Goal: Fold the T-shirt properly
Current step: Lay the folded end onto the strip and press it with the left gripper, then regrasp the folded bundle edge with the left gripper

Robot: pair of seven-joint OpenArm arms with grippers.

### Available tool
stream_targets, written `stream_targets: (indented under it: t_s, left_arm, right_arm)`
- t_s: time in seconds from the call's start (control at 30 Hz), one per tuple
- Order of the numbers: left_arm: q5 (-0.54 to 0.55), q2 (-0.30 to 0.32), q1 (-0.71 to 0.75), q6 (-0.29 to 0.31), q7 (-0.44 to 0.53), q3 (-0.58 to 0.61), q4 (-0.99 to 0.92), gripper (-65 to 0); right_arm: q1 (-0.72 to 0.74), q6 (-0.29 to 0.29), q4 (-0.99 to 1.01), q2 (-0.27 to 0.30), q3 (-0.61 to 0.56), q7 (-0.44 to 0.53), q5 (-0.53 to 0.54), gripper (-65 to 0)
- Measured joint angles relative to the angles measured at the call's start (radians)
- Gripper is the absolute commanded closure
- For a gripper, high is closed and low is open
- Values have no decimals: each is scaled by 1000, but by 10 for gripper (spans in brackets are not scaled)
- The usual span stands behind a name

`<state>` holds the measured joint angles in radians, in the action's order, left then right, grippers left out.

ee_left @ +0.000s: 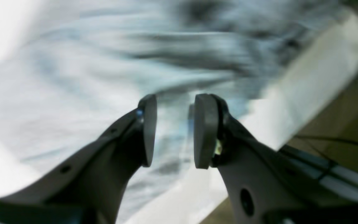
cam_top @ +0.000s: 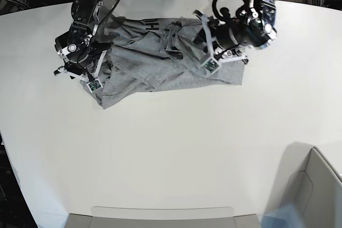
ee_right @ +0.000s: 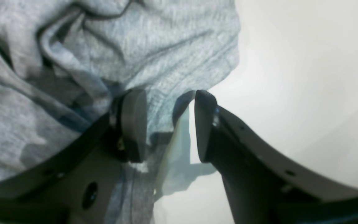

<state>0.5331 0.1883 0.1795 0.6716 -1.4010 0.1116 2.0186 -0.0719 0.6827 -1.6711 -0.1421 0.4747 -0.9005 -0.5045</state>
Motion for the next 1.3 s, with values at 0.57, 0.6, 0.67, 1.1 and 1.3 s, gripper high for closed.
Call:
stream_targets:
  t_s: [0.57,0.6,0.67,1.1,1.3]
  left_arm:
    - [133,-63,-74,-265,-5,-122,-51,-281]
    - [133,-63,-74,-266,-8,-95,-51,-281]
    - [132,-65,-87,-296,-12,-63,-52,-281]
    - [122,-55,-165,-448,-5,-53,-134,-283]
    - [-49,-31,-163,-502,-6,50,-151,-283]
  right_arm:
    - [28,0,34,-1,0,14,4,-257]
    - [28,-1,35,-1,0,14,5,-257]
    - [30,0,35,0,0,15,7,-257]
    - [30,0,37,-2,0,17,4,-257]
    - [31,0,37,-2,0,17,2,-257]
